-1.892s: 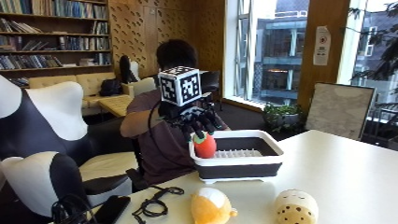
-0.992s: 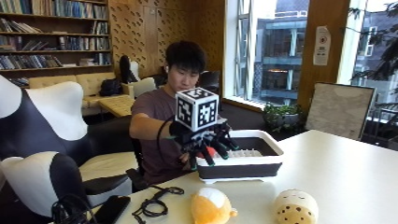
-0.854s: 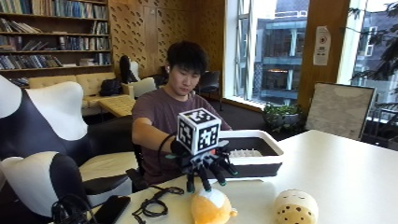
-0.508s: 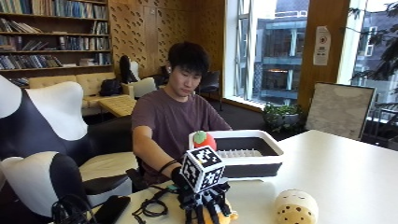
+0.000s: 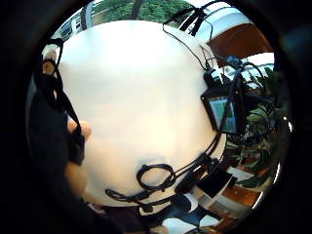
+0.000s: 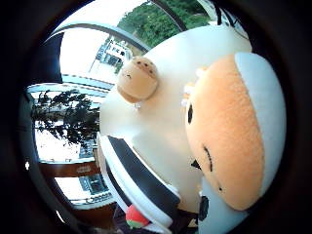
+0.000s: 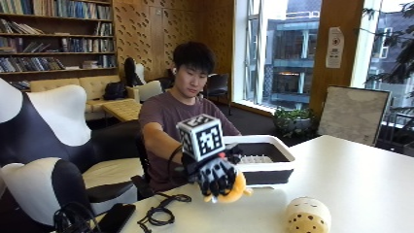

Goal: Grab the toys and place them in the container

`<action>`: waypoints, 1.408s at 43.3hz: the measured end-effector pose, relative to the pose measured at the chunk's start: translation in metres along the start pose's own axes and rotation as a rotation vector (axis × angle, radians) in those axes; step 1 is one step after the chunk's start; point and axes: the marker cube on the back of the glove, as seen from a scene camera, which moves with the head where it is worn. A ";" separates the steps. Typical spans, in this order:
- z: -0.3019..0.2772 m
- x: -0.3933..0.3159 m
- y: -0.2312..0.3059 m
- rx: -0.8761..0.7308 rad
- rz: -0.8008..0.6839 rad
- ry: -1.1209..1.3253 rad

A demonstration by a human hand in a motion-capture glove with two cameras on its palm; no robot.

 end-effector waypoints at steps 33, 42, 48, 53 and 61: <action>-0.206 -0.230 0.089 0.213 -0.377 0.137; -0.166 -0.280 0.146 0.172 -0.497 0.190; -0.128 -0.297 0.179 0.165 -0.573 0.253; -0.112 -0.298 0.182 0.127 -0.560 0.284; -0.101 -0.276 0.185 -0.211 -0.811 0.353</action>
